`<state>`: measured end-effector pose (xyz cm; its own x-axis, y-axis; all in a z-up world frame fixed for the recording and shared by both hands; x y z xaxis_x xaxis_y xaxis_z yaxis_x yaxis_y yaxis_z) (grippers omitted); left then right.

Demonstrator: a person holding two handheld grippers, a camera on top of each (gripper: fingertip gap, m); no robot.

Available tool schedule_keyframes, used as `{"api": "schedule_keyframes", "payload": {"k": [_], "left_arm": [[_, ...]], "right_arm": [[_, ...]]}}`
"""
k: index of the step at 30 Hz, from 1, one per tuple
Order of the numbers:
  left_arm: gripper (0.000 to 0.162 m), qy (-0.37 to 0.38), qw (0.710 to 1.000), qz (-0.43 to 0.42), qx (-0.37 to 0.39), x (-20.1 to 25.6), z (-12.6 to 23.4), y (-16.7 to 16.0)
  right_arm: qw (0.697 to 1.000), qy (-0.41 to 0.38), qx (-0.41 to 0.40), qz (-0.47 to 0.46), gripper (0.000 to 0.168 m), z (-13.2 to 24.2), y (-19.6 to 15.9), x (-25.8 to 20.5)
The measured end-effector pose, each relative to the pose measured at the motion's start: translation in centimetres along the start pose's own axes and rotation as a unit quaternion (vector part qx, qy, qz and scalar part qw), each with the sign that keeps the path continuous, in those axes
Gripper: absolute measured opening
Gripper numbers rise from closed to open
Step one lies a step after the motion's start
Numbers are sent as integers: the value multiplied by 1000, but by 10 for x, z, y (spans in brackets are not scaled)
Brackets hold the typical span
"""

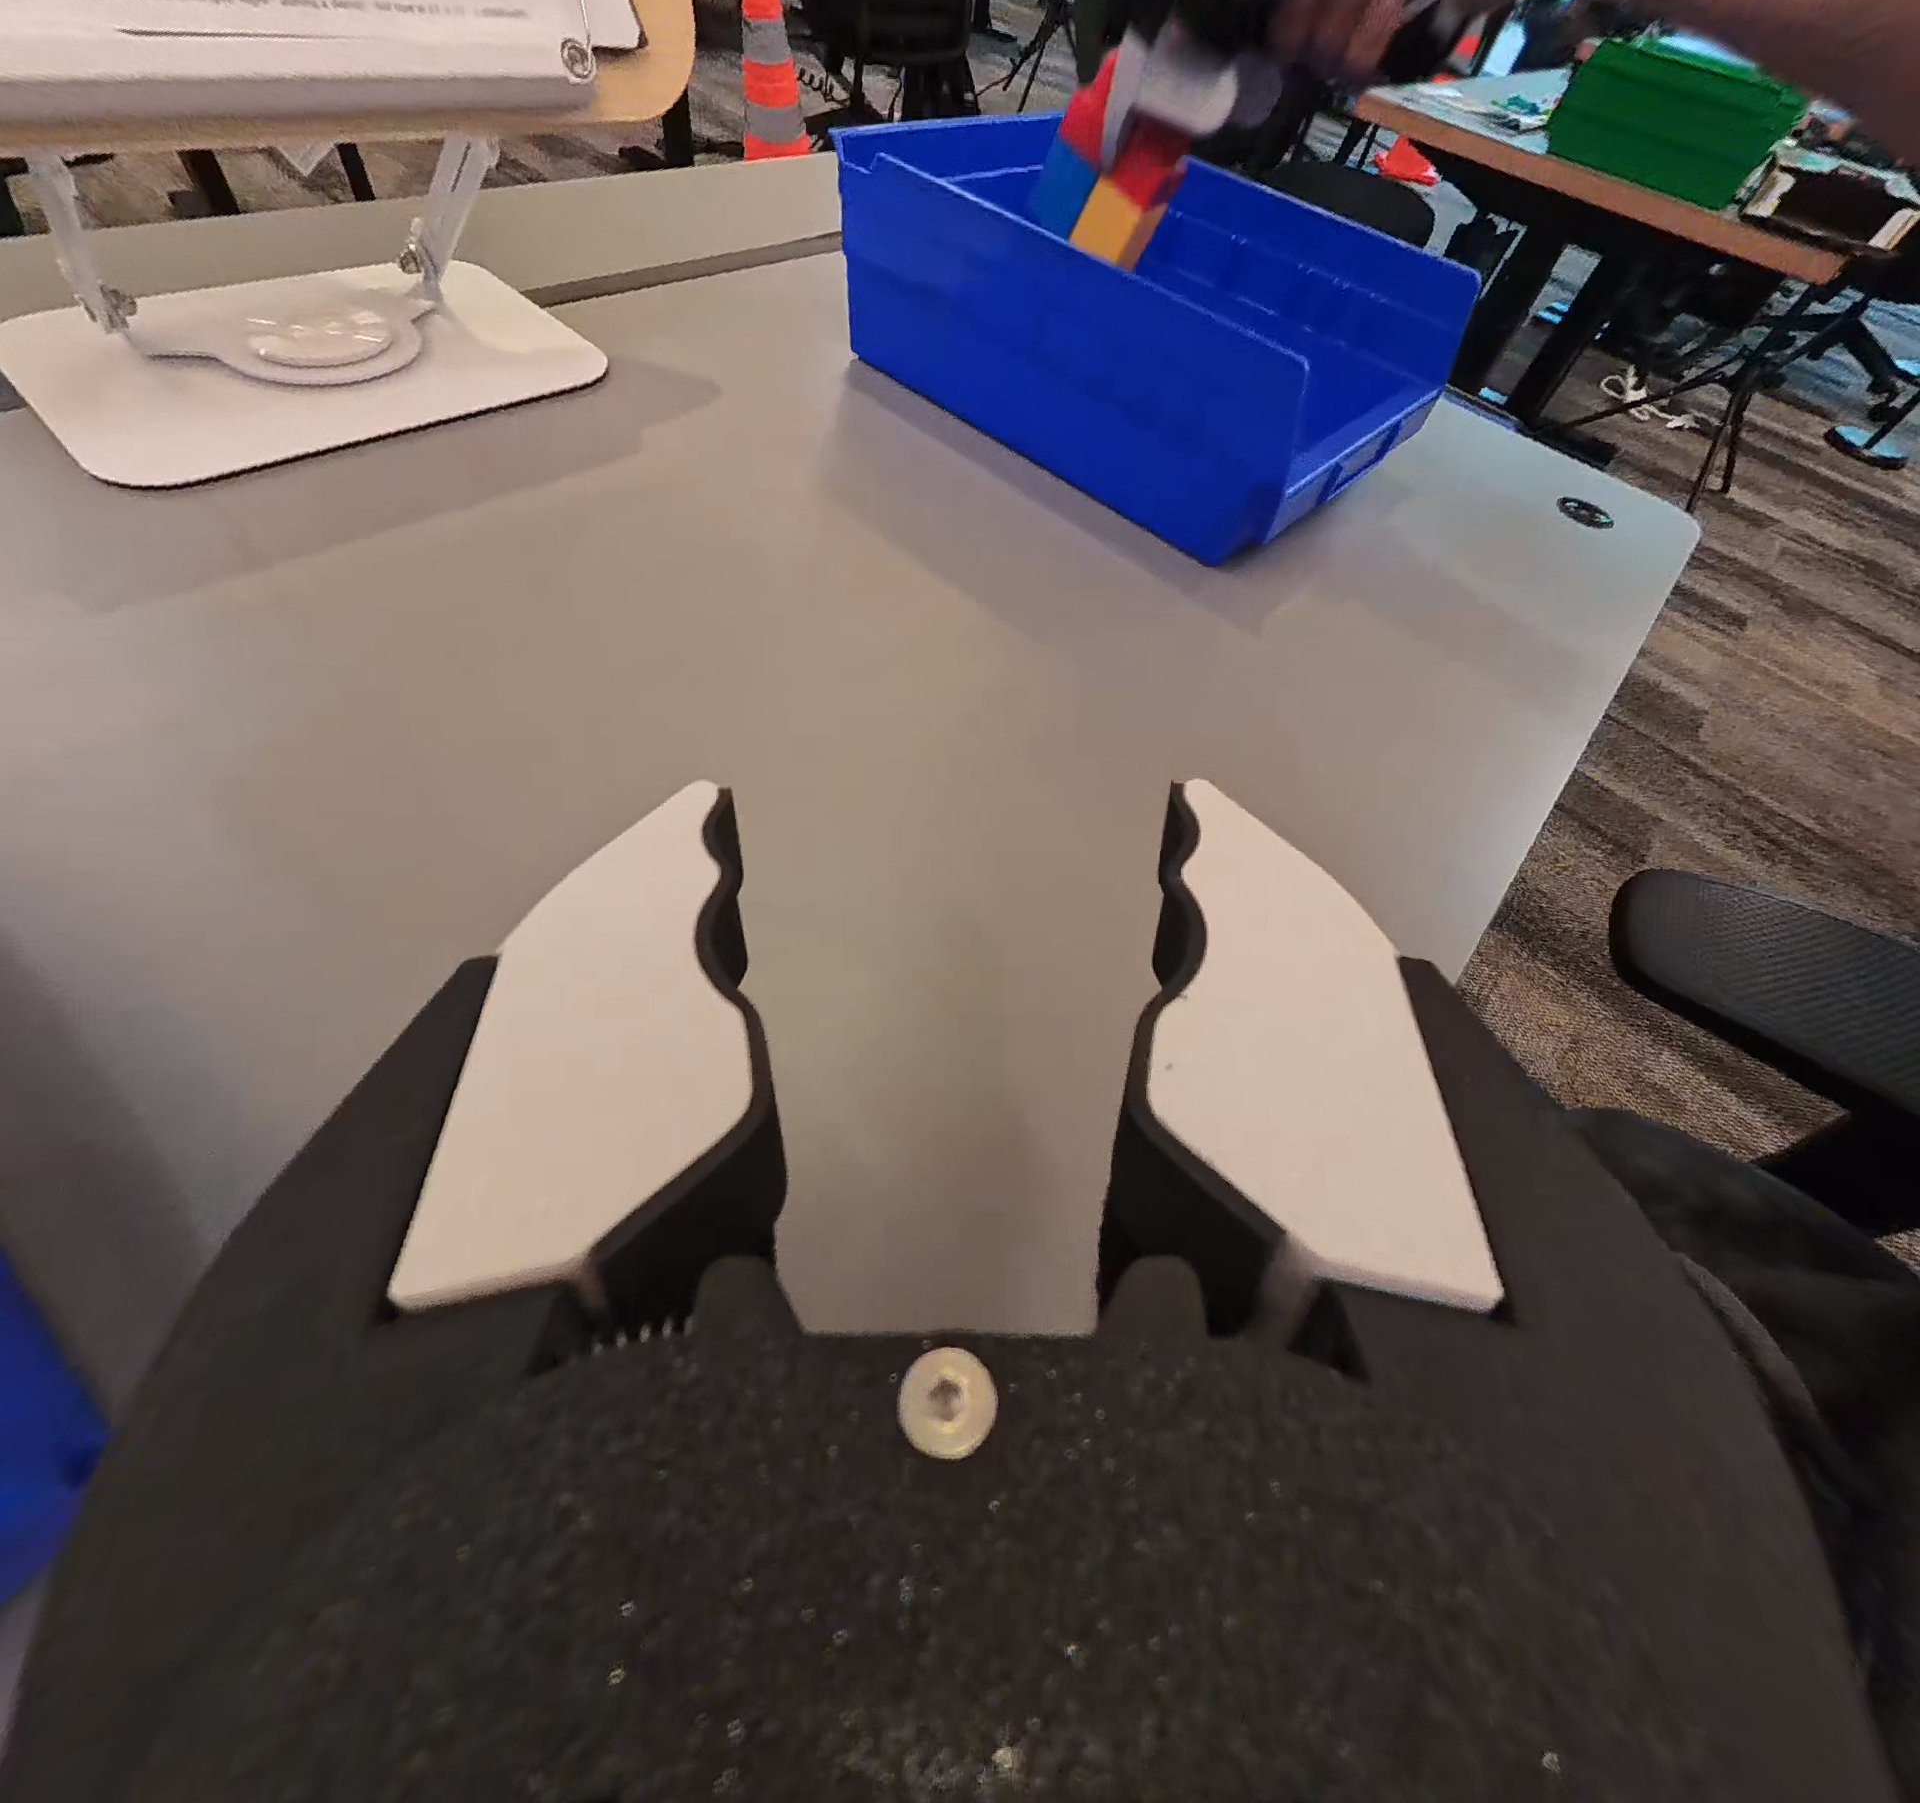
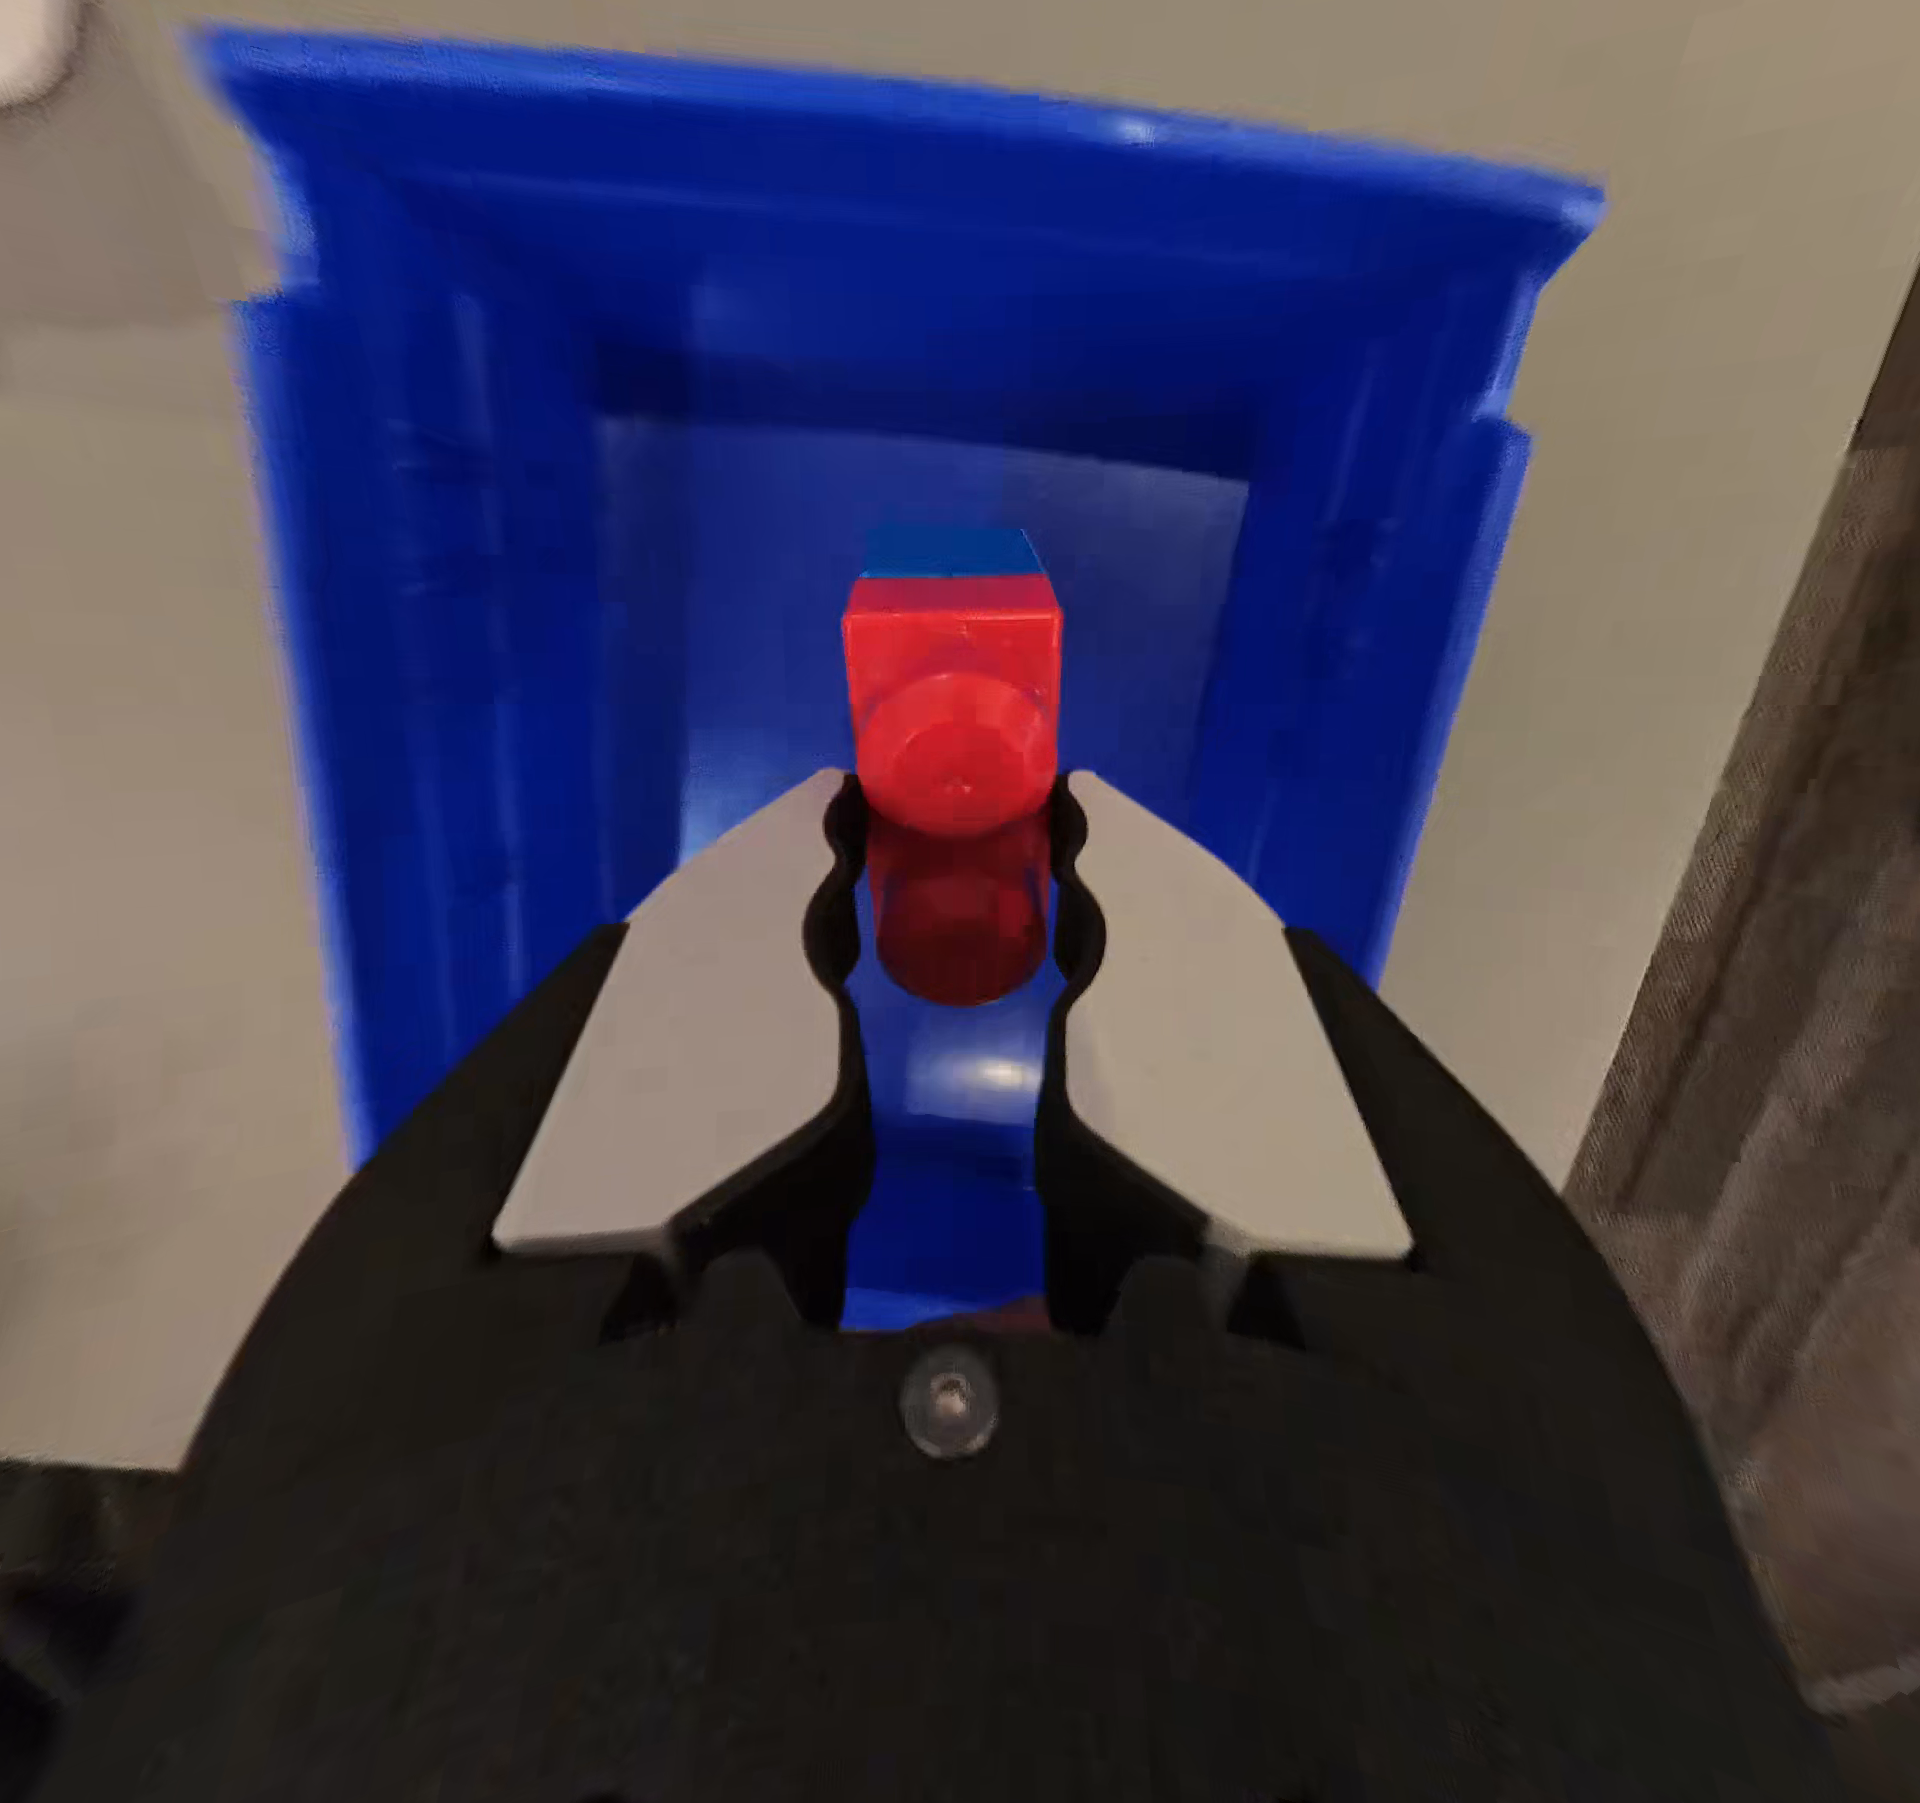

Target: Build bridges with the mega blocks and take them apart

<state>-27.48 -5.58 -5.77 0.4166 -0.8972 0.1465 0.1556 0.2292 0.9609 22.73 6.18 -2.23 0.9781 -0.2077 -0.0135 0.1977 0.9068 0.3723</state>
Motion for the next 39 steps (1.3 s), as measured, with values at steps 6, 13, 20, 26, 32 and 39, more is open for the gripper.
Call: {"api": "schedule_keyframes", "payload": {"k": [6,13,20,26,32,39], "left_arm": [[78,-12,1000,7,-5,3,-3,-1],[78,-18,999,23,-19,-2,-7,-8],[78,-12,999,46,7,-12,2,-5],[81,15,998,62,24,-19,12,-7],[80,61,995,78,18,-10,42,-29],[80,87,995,48,20,-4,59,-32]], "right_arm": [[993,-76,-89,-29,34,-59,5,16],[988,-112,-109,-13,45,-63,13,24],[963,40,257,73,56,80,2,-59],[815,333,464,100,38,102,-183,-234],[811,309,472,153,42,44,-278,-293],[813,340,452,141,42,36,-281,-290]]}}
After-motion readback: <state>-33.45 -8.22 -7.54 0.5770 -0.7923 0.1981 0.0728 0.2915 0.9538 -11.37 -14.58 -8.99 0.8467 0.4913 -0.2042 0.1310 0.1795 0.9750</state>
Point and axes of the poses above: each gripper's, where its closed fingertips meet, z back along the fingers, y out of its top, x = y × z across the jaws, the point moved 7 cm from there along z, back along the fingers, and after that the axes turned 6 degrees about x, right-handed, at the moved point
